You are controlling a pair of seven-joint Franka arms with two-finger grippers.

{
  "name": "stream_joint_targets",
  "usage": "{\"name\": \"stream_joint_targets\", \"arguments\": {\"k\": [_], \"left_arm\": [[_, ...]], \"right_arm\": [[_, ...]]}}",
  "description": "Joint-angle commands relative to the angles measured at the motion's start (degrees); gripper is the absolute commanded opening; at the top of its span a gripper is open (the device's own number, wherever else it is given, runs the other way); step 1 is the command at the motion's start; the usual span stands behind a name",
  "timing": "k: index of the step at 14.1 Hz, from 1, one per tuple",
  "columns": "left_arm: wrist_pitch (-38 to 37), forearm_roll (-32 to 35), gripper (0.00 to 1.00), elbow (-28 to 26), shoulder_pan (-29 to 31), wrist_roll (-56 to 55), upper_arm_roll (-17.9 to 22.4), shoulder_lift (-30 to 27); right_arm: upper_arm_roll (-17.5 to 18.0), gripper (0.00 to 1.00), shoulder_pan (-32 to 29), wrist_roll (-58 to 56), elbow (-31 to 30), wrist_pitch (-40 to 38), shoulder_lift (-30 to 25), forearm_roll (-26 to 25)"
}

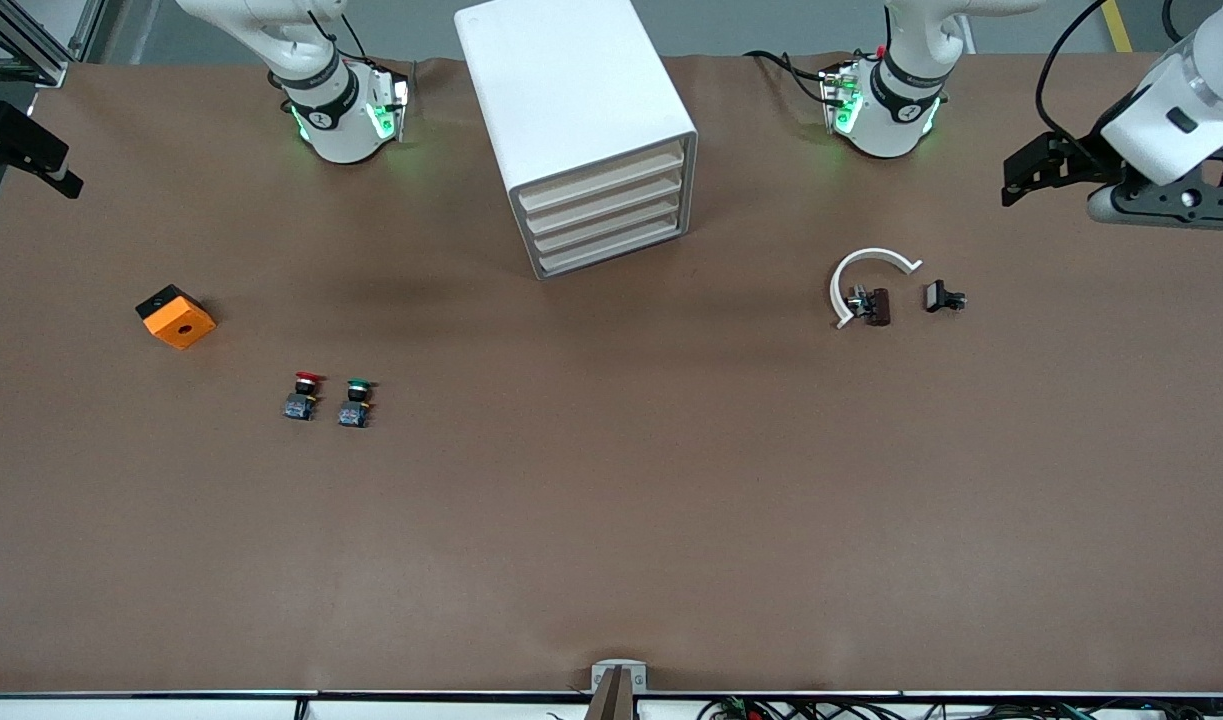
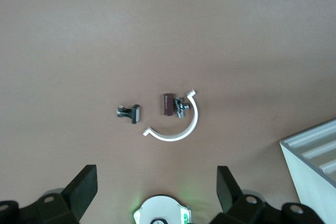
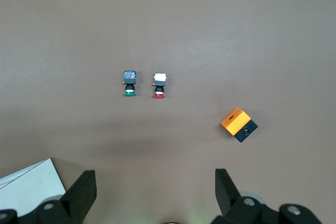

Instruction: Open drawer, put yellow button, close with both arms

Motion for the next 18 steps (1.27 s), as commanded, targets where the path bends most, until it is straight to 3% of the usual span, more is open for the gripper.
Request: {"name": "stream_joint_targets", "arguments": {"k": [1,6,18], "left_arm": [[-0.38,1.61,1.00,2.46,-0.24,-0.54,-0.37,0.20],[-0.38,1.08,1.00,4.91,-0.15,-0.54,-0.37,0.20],[-1.08,-1.47,1.00,5.01,-0.06,-3.35,0.07,0.29]], "right_arm": [[0.02,1.00,0.35,0.36,-1.35,0.17,-1.64,-0.57],[-0.16,1.00,0.17,0.63,-1.35,0.08,-1.64,-0.22],[0.19,1.00,1.49,2.65,-1.44,0.17,-1.64,-1.44]]}}
